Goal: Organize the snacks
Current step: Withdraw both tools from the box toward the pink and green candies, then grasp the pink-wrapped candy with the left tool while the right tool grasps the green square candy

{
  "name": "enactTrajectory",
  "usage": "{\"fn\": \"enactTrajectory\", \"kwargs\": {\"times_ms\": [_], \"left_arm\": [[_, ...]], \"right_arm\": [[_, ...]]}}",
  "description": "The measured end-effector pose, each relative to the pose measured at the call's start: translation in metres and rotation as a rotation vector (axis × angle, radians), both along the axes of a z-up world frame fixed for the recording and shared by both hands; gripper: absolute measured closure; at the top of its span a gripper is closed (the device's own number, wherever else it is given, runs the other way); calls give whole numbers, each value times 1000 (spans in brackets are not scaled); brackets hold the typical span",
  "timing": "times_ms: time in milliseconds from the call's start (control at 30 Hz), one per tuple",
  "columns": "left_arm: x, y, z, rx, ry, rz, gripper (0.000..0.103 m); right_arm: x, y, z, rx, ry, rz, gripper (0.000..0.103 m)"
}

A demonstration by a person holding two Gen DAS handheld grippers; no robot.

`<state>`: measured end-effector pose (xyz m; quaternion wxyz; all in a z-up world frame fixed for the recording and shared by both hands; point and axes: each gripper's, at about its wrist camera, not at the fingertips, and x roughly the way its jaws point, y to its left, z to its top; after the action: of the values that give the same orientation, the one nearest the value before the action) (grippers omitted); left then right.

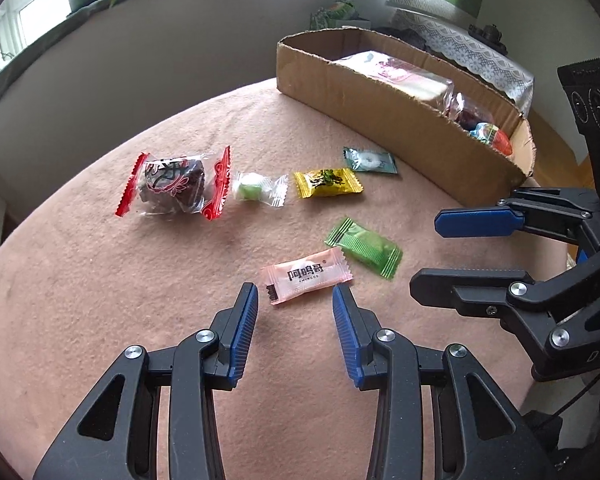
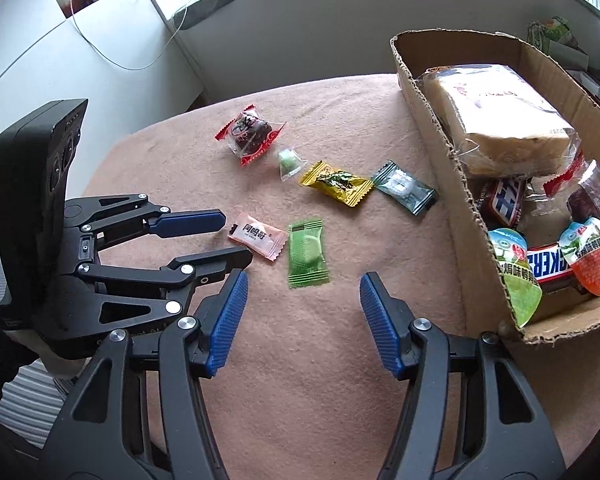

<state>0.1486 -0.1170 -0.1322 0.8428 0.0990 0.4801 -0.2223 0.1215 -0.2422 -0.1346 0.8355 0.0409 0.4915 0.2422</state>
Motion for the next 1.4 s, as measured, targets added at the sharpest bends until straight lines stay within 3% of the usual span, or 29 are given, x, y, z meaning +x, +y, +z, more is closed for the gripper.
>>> {"fn": "enactTrajectory", "kwargs": {"times_ms": [300,533,967,1400], "left_arm": [[10,-7,-3,34,-23,-4,66],[18,-3,3,-6,-24,-13,66],[26,-7,-2,-53,17,-70,69],[1,-21,-3,28,0,-152,70]], "right_arm": [[15,9,-13,-37,4,-10,50],[19,16,-14,-85,-31,-1,52],[20,17,-15,-144,-50,5,70],[15,10,-14,-146,-46,12,73]]}}
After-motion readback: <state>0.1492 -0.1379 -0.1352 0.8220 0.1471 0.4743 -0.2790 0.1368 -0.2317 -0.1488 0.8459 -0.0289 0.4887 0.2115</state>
